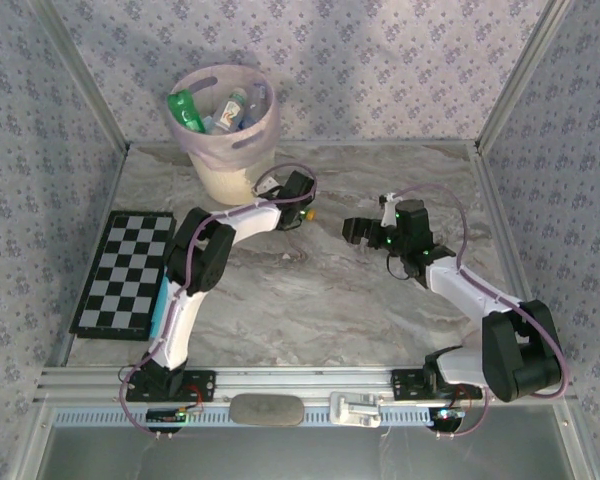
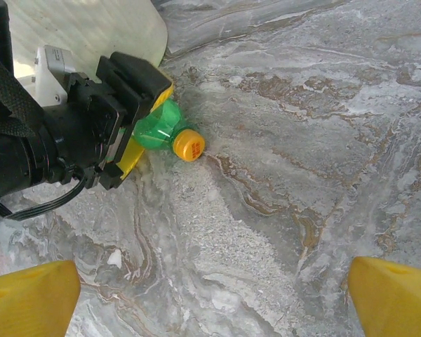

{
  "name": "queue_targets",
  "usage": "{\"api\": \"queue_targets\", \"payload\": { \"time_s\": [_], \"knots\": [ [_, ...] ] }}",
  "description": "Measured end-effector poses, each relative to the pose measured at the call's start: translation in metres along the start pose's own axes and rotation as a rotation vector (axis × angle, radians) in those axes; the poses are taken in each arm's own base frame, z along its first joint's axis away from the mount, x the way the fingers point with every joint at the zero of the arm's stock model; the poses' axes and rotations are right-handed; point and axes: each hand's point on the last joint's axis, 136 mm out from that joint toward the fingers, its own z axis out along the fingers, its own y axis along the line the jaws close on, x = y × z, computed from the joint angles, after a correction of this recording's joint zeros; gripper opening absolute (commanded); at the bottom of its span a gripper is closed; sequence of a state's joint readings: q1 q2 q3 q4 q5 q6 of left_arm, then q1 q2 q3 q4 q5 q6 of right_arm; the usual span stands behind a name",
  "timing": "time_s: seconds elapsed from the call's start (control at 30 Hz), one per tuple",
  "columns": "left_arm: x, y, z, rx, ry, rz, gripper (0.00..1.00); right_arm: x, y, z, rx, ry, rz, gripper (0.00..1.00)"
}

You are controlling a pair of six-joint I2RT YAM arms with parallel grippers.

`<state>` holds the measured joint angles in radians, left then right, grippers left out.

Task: Put the plastic bottles in the bin

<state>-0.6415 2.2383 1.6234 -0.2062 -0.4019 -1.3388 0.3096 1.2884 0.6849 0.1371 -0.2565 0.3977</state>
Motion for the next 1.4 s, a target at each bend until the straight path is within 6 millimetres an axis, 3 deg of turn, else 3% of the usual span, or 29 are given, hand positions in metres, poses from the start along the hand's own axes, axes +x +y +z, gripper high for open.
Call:
{"api": "queue_targets", "payload": {
  "time_s": [0.1,0.27,0.47,0.67,0.9,1.07,1.23,1.4],
  "knots": [
    [0.000,0.004,0.000,-0.006,-0.007,0.000,0.59,-0.001,0.000,0.000,0.000,-0.002,0.000,1.00],
    [-0.001,0.006,-0.002,0.015,-0.012,-0.003,0.50,-0.001,-0.001,0.000,0.007,-0.005,0.001,1.00],
    [-0.001,0.008,-0.007,0.058,-0.016,0.016,0.49,-0.001,-0.001,0.000,0.007,-0.005,0.001,1.00],
    [0.003,0.034,-0.029,0.052,0.016,0.168,0.50,-0.003,0.000,-0.002,0.004,-0.012,0.002,1.00],
    [0.018,0.057,-0.082,0.144,0.116,0.413,0.50,-0.003,0.003,-0.003,-0.003,-0.013,0.006,1.00],
    [0.021,0.046,-0.128,0.298,0.176,0.591,0.49,-0.001,0.008,-0.001,-0.013,-0.006,0.012,1.00],
    [0.008,0.026,-0.176,0.439,0.155,0.759,0.49,0.001,0.012,0.003,-0.020,0.004,0.014,1.00],
    [-0.024,0.010,-0.219,0.551,0.100,0.885,0.49,-0.002,0.018,0.009,-0.030,0.011,0.008,1.00]
  ]
}}
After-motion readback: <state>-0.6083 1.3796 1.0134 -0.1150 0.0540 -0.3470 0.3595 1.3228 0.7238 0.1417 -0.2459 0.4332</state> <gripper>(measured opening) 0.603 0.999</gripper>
